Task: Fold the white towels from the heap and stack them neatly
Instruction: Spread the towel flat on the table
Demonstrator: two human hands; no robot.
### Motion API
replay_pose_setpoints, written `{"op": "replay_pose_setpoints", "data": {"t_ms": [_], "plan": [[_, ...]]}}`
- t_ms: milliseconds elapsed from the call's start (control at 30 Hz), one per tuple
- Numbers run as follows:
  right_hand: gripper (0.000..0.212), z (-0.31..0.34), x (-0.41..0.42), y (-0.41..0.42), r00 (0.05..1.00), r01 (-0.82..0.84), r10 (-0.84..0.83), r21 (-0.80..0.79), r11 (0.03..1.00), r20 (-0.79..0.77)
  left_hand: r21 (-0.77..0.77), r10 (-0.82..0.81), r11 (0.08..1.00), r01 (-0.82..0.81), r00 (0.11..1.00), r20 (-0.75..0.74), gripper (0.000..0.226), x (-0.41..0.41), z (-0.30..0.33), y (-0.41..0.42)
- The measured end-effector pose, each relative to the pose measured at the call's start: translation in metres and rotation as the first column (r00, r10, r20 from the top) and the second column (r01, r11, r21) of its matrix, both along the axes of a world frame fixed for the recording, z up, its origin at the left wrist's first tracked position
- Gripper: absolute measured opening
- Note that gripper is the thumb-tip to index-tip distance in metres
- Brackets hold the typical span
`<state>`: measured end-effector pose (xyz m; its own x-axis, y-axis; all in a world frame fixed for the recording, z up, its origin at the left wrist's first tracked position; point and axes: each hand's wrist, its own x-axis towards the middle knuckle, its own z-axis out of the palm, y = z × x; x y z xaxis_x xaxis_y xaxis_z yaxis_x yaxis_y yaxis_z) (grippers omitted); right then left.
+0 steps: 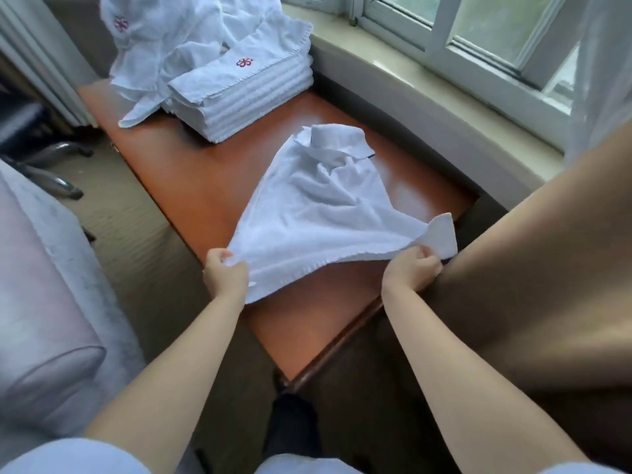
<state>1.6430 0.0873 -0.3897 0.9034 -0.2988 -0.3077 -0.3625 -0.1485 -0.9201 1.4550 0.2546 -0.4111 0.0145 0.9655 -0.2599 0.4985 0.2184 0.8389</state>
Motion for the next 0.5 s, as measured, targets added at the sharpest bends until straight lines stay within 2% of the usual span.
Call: {"op": "replay_pose_setpoints", "data": {"t_ms": [67,133,167,233,267,333,367,433,467,500], "plan": [[0.039,-0.017,-0.019,-0.025,0.958,-0.112,0.107,-0.002,0.994,-0.265,-0.153,-0.138,0.982,0.112,0.976,-0.169,0.038,-0.012,-0.015,-0.032],[0.045,-0.032,-0.044,-0.046,0.831,-0.319,0.292,0.026,0.948,-0.473,-0.259,-0.205,0.957,0.133,0.940,-0.272,0.046,-0.022,-0.022,-0.056],[0.048,-0.035,-0.054,-0.053,0.810,-0.380,0.327,-0.010,0.925,-0.487,-0.268,-0.211,0.954,0.132,0.934,-0.289,0.048,-0.025,-0.021,-0.064],[0.052,-0.032,-0.062,-0.058,0.874,-0.369,0.301,-0.118,0.922,-0.382,-0.232,-0.247,0.957,0.172,0.904,-0.348,0.051,-0.029,-0.015,-0.070],[0.054,-0.030,-0.062,-0.056,0.897,-0.374,0.309,-0.174,0.911,-0.316,-0.193,-0.280,0.957,0.215,0.859,-0.429,0.052,-0.029,-0.011,-0.071],[0.053,-0.029,-0.058,-0.046,0.865,-0.496,0.435,-0.287,0.819,-0.252,-0.068,-0.345,0.917,0.392,0.696,-0.630,0.054,-0.025,-0.004,-0.068],[0.049,-0.029,-0.055,-0.040,0.804,-0.592,0.525,-0.302,0.747,-0.279,-0.012,-0.382,0.849,0.529,0.597,-0.706,0.055,-0.021,-0.002,-0.064],[0.028,-0.028,-0.049,-0.024,0.604,-0.794,0.678,-0.253,0.552,-0.419,-0.029,-0.488,0.608,0.794,0.345,-0.802,0.056,-0.008,-0.001,-0.053],[0.021,-0.026,-0.047,-0.016,0.511,-0.859,0.718,-0.245,0.450,-0.473,-0.102,-0.550,0.489,0.866,0.215,-0.807,0.056,-0.001,-0.001,-0.048],[0.020,-0.025,-0.043,-0.009,0.468,-0.883,0.729,-0.263,0.388,-0.500,-0.190,-0.608,0.407,0.893,0.110,-0.786,0.056,0.008,0.001,-0.043]]}}
